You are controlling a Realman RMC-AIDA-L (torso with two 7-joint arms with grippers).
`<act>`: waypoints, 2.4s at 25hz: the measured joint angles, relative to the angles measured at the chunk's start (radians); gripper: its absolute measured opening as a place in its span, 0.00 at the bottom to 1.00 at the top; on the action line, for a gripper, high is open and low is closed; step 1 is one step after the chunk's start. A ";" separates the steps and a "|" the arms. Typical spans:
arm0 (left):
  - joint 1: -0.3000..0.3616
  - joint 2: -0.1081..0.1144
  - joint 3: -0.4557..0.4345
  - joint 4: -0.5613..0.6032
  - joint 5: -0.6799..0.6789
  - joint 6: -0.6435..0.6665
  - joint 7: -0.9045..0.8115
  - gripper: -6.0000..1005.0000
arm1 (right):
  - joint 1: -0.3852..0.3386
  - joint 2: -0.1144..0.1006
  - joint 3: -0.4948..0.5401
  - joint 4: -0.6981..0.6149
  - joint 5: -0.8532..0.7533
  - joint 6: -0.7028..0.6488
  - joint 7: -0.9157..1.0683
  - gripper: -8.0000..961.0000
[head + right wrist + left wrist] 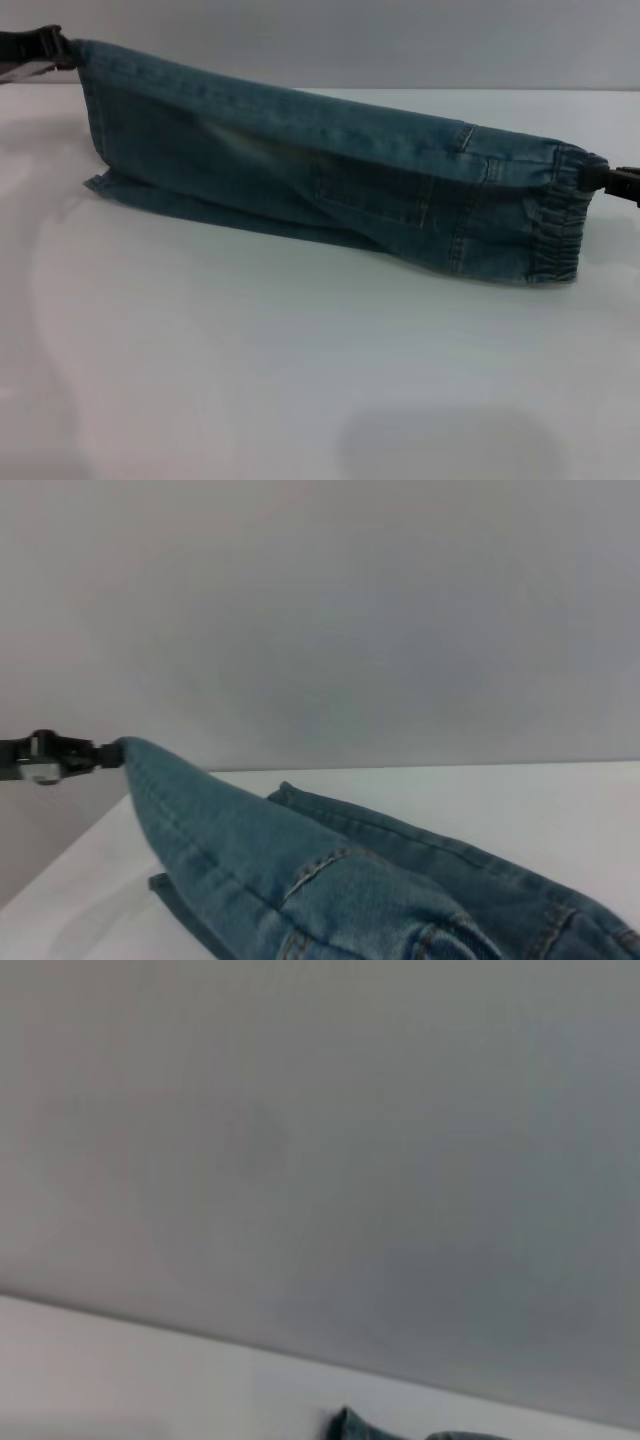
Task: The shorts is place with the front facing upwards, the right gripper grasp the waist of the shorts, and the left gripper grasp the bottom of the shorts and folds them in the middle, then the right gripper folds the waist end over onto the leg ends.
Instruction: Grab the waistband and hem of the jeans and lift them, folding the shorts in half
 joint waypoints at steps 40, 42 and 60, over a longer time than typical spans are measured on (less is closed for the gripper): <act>0.164 0.027 -0.089 0.286 -0.158 0.462 0.036 0.12 | -0.017 0.003 0.010 -0.014 0.020 -0.036 -0.150 0.01; 0.178 0.029 -0.090 0.290 -0.167 0.466 0.036 0.12 | -0.018 0.003 0.010 -0.014 0.020 -0.043 -0.158 0.01; 0.246 0.027 -0.151 0.311 -0.193 0.518 0.072 0.12 | -0.042 -0.017 0.012 -0.029 0.031 -0.209 -0.226 0.01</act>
